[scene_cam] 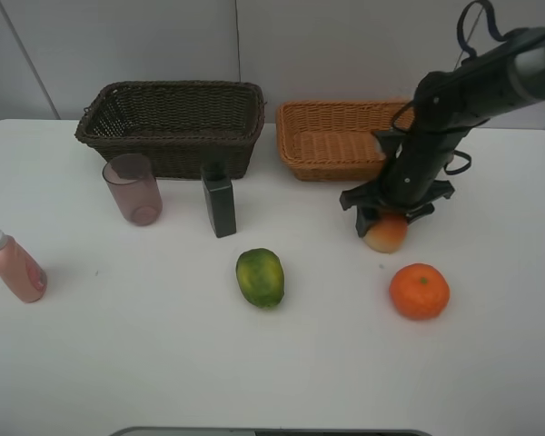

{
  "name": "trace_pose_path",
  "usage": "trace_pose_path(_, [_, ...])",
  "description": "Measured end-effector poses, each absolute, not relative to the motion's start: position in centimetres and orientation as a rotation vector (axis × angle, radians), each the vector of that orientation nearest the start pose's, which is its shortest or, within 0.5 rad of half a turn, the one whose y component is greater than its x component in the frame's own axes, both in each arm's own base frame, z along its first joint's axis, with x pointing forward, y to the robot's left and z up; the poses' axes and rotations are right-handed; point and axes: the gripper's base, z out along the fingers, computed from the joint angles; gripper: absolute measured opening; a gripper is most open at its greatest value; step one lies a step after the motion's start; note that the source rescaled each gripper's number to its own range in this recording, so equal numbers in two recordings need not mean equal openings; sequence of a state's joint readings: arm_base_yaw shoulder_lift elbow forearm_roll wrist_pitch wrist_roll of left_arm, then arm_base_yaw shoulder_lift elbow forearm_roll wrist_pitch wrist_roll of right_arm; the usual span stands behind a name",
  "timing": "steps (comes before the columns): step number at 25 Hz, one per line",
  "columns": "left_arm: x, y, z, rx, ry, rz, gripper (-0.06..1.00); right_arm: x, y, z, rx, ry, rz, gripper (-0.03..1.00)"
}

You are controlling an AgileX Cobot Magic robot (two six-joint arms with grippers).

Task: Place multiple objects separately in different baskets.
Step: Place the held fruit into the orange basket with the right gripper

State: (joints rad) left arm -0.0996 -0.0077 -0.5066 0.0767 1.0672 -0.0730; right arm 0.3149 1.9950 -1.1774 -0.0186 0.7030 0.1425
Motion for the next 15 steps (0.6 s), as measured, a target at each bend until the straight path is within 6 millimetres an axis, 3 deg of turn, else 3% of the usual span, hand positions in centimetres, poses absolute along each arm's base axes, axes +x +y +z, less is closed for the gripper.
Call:
trace_pose_path(9, [-0.7, 0.7, 27.9, 0.023, 2.034, -0.017, 0.94, 37.4, 11.7, 18.4, -0.314, 2.9, -0.014, 0.0])
trace_pose_path(15, [-0.7, 0.7, 27.9, 0.023, 2.034, -0.017, 0.94, 40.2, 12.0, 22.6, -0.333, 2.716, -0.045, 0.0])
